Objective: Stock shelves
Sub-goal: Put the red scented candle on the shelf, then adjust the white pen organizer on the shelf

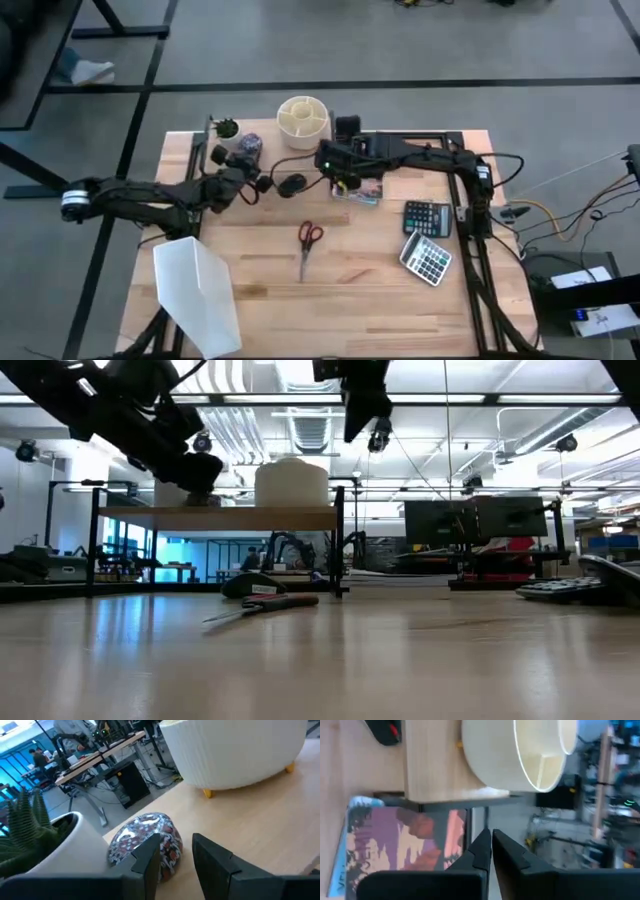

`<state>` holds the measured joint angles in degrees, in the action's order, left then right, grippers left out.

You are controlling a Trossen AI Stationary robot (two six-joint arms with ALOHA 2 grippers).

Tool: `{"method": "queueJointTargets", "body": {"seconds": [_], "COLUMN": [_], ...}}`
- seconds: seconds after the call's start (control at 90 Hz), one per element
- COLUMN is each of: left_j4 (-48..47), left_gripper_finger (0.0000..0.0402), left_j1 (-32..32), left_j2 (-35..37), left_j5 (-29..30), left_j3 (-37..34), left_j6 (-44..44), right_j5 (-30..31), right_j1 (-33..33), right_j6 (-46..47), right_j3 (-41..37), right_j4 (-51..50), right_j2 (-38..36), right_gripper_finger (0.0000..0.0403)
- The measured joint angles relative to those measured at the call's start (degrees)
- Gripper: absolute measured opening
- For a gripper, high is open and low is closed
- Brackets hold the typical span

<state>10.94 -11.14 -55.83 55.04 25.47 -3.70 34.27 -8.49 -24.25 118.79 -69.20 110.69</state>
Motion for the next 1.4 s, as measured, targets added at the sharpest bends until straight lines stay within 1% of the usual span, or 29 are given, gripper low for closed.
{"method": "queueJointTargets", "body": {"seconds": [0.078,0.167,0.267,0.344,0.411,0.467,0.589,0.656,0.756,0.889,0.989,1.111,1.144,1.289,1.4], "left_j4": [0.06,0.04,0.0,-1.51,-4.44,-6.86,-11.3,-13.15,-15.05,-15.28,-15.31,-16.89,-17.16,-17.61,-18.06], "left_gripper_finger": [0.0098,0.0098,0.0098,0.0098,0.0098,0.0098,0.0098,0.0098,0.0098,0.0098,0.0098,0.0098,0.0098,0.0098,0.0098], "left_j1": [0.22,0.64,0.72,0.7,0.7,0.7,0.7,0.7,0.7,0.7,0.7,0.7,0.7,0.7,0.7], "left_j2": [1.22,3.69,7.22,10.32,12.77,14.51,17.58,18.96,21.34,24.23,25.4,26.14,26.19,26.1,25.71], "left_j5": [-1.58,-6.22,-10.66,-11.04,-11.03,-11.04,-11.04,-11.05,-11.04,-11.1,-12.4,-12.61,-12.61,-12.63,-12.67], "left_j3": [0.0,0.08,1.56,3.38,4.98,6.14,7.42,7.74,8.27,8.52,8.32,7.85,7.73,7.45,7.33], "left_j6": [0.38,1.75,1.6,0.71,-0.4,-1.07,-1.25,-1.23,-0.3,0.22,0.6,1.3,1.43,3.17,3.82], "right_j5": [-2.77,-6.04,-14.93,-21.58,-24.51,-25.69,-26.09,-28.54,-32.86,-33.29,-33.81,-40.36,-41.28,-41.08,-40.28], "right_j1": [-1.24,-2.54,-4.67,-6.55,-8.09,-9.27,-11.33,-12.18,-12.84,-13.38,-13.75,-14.46,-14.62,-15.74,-16.19], "right_j6": [-1.25,-3.17,-6.02,-7.81,-7.93,-8.4,-9.8,-10.68,-11.16,-11.15,-11.42,-10.17,-9.94,-9.79,-9.81], "right_j3": [0.72,0.95,0.95,0.97,0.95,0.93,0.67,0.32,-0.04,-0.81,-1.08,-1.08,-1.08,-1.13,-1.1], "right_j4": [0.2,2.64,5.39,6.83,8.38,9.22,10.47,12.24,16.16,23.3,25.16,25.22,25.33,25.89,26.6], "right_j2": [0.0,-0.51,-0.93,-0.94,-0.94,-0.94,-0.68,-0.66,-0.66,-0.66,-0.62,0.32,0.92,3.34,4.2], "right_gripper_finger": [0.0,0.0,0.0,0.0,0.0,0.0,0.0002,0.0009,0.0031,0.0071,0.0096,0.0115,0.0118,0.0124,0.012]}}
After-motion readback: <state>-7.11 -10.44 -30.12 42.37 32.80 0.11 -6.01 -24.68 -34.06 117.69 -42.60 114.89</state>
